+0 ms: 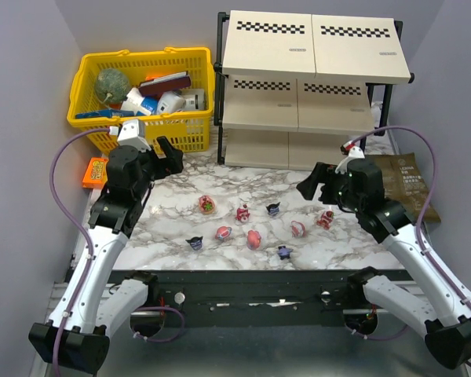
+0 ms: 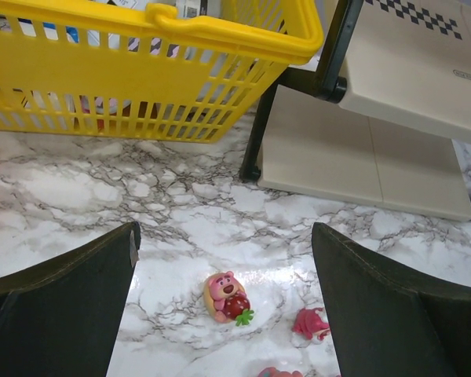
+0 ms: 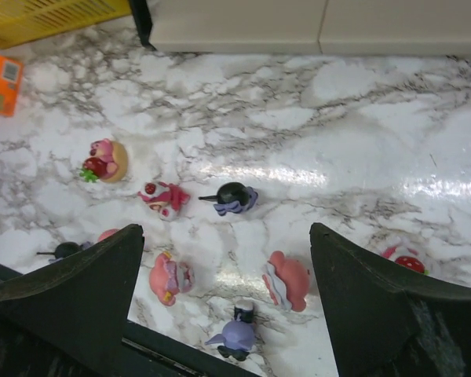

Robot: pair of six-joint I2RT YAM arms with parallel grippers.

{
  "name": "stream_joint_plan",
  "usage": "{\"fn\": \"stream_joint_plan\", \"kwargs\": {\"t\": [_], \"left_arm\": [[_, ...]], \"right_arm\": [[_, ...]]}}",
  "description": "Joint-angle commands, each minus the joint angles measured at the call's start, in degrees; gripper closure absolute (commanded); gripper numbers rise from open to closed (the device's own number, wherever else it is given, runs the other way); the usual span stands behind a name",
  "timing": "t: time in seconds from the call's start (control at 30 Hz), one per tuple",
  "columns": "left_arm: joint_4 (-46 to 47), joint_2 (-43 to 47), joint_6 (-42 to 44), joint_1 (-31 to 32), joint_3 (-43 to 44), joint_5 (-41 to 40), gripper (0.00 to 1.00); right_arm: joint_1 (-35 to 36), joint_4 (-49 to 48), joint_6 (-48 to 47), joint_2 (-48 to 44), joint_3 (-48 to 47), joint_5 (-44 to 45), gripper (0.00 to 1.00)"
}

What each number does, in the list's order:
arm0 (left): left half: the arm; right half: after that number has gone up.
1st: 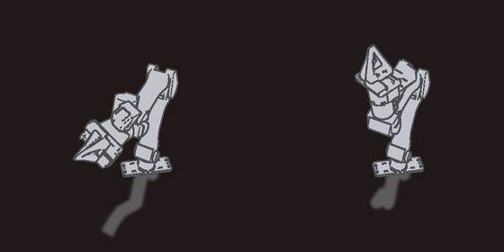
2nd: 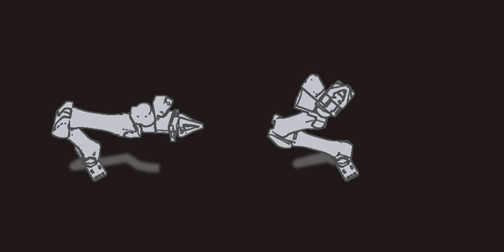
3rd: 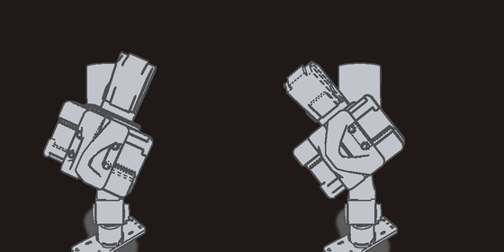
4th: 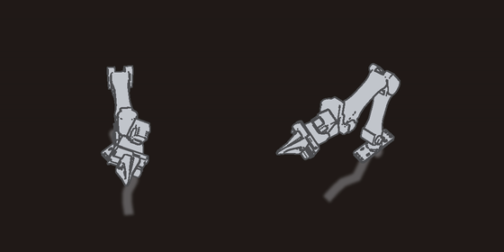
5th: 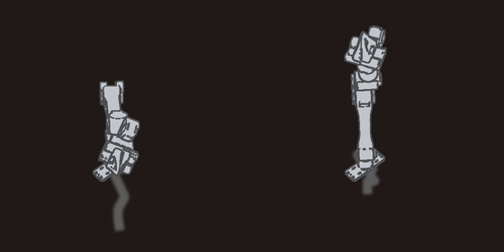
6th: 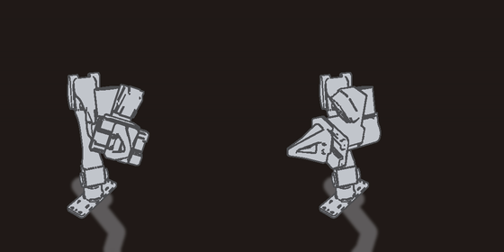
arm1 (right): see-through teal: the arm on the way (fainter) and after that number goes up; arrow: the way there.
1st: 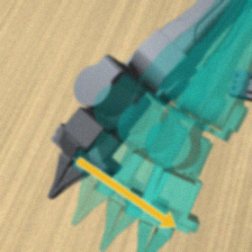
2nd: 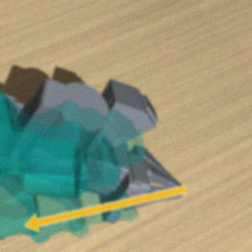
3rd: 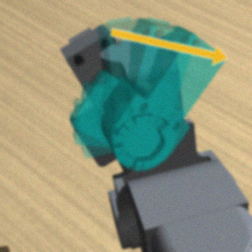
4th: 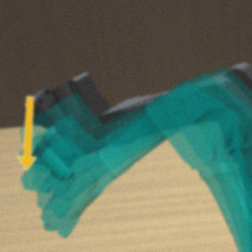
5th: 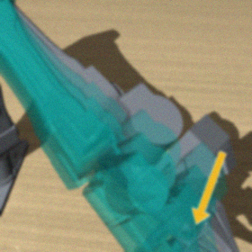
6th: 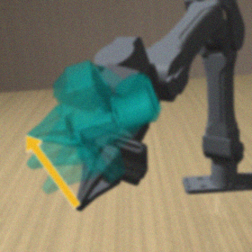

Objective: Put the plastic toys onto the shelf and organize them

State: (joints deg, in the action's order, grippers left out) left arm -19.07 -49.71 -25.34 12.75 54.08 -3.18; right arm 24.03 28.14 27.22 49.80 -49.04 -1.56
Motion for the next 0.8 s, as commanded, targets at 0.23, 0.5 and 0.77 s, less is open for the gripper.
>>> {"fn": "stream_joint_plan", "kwargs": {"t": [0.23,0.5,0.77], "left_arm": [[4.3,-2.1,-2.2,0.1,-2.1,5.1,0.01],[5.4,-3.5,-3.2,0.3,-2.6,6.7,0.01],[5.4,-4.1,-3.2,0.7,-2.7,7.0,0.01]], "right_arm": [[4.0,1.4,11.3,1.2,8.9,4.2,0.16],[9.9,1.8,13.2,5.4,12.2,7.5,0.16],[12.2,-1.9,12.9,9.7,15.9,8.1,0.16]]}}
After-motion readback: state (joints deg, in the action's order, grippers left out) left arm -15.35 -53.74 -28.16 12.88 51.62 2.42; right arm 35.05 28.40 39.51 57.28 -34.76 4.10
